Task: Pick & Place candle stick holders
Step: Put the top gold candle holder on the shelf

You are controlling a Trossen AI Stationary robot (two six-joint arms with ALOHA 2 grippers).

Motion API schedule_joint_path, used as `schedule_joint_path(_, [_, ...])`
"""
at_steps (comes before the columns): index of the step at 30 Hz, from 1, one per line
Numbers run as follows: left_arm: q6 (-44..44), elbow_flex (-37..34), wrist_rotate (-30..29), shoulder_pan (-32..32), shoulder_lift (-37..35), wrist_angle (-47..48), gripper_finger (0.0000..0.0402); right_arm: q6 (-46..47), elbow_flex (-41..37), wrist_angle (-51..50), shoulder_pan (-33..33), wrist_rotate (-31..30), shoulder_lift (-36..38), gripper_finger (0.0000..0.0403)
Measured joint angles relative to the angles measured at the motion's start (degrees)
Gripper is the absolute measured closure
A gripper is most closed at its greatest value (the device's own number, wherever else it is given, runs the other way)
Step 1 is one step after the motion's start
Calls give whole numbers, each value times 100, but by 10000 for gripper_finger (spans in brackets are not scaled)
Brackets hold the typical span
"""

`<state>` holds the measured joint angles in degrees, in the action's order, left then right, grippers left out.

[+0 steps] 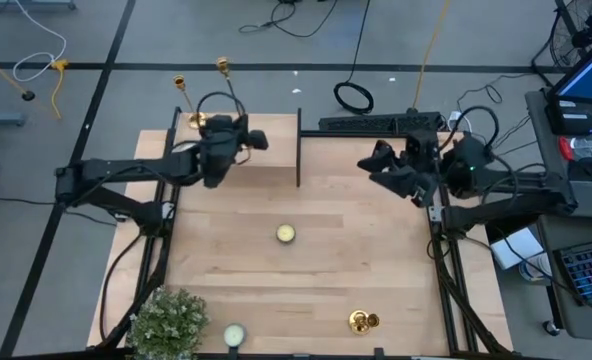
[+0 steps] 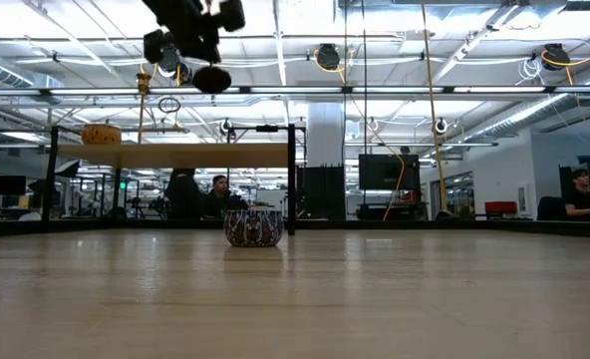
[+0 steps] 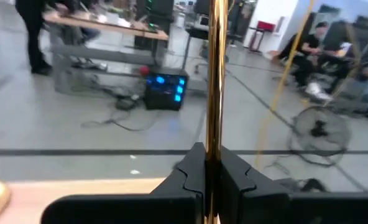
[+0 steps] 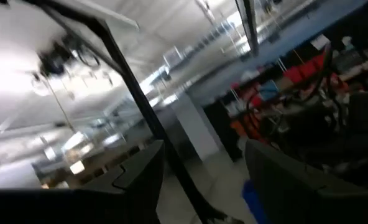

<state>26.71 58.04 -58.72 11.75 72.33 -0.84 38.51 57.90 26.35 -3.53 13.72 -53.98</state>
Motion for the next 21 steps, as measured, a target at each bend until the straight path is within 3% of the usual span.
schedule_joint_path(8, [-370, -4, 127, 773, 725, -978, 391, 104, 161, -371, -4, 282, -8, 181])
schedule_joint_path(21, [-585, -7, -414, 1463, 1286, -984, 391, 115, 161, -1213, 63, 325, -65, 181])
